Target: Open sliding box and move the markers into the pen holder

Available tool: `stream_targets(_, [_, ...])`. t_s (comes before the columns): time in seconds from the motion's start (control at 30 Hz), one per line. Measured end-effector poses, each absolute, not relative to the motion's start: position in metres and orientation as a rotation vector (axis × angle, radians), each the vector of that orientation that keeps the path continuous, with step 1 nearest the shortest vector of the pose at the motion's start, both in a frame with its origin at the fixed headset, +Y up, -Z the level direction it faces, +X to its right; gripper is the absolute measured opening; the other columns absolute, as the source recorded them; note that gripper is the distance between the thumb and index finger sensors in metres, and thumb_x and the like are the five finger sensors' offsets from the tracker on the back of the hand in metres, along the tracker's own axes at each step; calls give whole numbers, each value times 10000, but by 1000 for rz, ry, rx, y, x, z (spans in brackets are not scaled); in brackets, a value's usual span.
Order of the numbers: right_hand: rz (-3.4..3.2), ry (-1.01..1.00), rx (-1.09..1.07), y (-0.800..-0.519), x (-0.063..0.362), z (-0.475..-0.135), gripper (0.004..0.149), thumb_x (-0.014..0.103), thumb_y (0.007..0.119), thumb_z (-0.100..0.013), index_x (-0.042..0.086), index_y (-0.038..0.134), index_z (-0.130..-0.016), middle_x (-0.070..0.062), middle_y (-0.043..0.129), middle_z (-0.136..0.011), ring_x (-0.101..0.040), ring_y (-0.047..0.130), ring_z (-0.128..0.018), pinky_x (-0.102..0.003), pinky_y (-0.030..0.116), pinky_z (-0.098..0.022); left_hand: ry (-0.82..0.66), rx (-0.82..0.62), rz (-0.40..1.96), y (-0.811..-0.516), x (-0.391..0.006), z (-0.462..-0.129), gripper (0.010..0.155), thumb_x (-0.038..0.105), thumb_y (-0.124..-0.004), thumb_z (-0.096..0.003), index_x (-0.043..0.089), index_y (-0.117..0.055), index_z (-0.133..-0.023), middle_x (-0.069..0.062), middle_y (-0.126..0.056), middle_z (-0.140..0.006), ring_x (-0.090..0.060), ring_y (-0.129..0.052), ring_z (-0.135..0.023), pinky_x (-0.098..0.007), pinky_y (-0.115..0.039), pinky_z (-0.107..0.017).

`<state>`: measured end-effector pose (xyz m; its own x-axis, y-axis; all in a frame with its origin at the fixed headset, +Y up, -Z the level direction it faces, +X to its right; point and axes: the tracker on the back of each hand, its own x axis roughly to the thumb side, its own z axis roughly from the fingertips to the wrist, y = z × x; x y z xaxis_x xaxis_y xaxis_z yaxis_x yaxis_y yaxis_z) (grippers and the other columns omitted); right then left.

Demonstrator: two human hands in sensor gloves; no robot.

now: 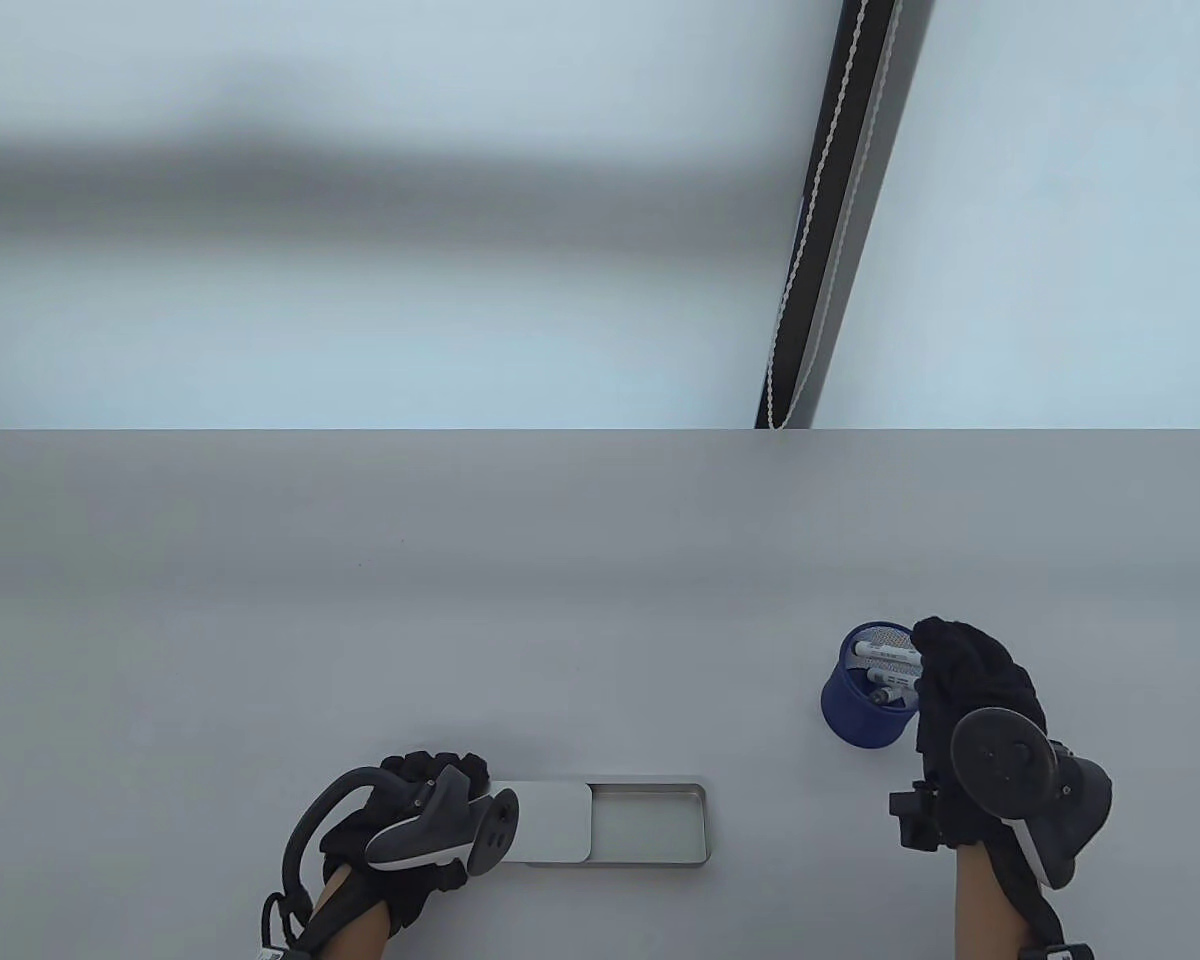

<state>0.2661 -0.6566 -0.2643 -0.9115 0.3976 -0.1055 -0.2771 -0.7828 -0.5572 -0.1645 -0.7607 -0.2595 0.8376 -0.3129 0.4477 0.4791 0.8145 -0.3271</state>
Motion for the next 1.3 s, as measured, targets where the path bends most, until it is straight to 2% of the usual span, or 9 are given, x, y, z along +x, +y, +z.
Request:
stream_targets(0.5, [2748,-587,-280,-687,254,-281,358,225,789,-413,311,842,-756,-10,868,-824,-221,933,-659,-396,763,-559,-386,-446,-441,-761,-164,-259,836,629,-672,-420,279,-299,-1081,-12,-479,-1164,-238,-620,-1067,-405,-608,-828])
stream_targets(0.83, [2801,-504,-279,-693,251,-284,370,258,778,-422,314,834,-783,-9,880,-840,-236,924,-715,-414,729,-591,-388,-445,-447,-761,-164,-259,835,629,-672,-421,277,-302,-1081,-13,-480,-1164,-240,-621,-1067,-405,-609,-828])
stream_targets(1.0, [2759,-533,-272,-683,246,-280,429,301,769,-430,285,771,-858,-45,790,-914,-275,839,-788,-443,678,-624,-388,-445,-447,-761,-164,-259,836,629,-672,-421,276,-300,-1082,-12,-482,-1164,-239,-622,-1067,-406,-609,-828])
stream_targets(1.3, [2632,-694,-145,-642,217,-263,520,349,747,-449,287,646,-956,-64,653,-1010,-304,713,-897,-471,606,-683,-388,-446,-456,-760,-162,-258,838,628,-673,-421,274,-299,-1082,-15,-483,-1164,-242,-622,-1067,-407,-610,-828])
